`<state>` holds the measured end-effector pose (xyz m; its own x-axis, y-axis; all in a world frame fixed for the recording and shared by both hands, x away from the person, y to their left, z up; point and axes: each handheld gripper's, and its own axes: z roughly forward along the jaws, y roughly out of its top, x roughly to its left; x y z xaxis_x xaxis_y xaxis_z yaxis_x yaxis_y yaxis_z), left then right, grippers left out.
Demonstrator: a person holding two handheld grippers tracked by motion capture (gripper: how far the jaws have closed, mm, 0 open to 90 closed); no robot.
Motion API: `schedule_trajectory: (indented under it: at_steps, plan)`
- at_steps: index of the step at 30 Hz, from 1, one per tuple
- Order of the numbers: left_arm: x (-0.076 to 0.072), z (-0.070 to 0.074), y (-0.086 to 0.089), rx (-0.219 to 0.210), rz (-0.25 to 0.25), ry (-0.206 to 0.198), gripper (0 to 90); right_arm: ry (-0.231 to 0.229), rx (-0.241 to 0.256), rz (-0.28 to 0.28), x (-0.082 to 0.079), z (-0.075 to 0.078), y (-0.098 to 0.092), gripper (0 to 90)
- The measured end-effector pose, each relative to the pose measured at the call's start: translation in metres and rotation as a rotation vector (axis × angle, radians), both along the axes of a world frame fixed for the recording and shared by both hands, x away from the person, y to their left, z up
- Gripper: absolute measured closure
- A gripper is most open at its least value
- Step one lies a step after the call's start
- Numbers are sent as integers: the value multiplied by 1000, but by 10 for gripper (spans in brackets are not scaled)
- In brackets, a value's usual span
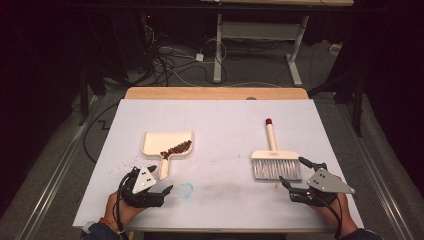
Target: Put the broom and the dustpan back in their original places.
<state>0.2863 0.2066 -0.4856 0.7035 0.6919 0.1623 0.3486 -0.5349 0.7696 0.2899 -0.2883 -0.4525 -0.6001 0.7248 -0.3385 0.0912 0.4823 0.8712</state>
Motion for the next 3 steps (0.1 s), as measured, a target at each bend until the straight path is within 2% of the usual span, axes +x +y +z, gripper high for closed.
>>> schedule_trajectory:
  at_steps: [3]
  plan:
    - [1,3,-2,6,-3,-26,174,-15,9,-6,-3,3,-4,172]
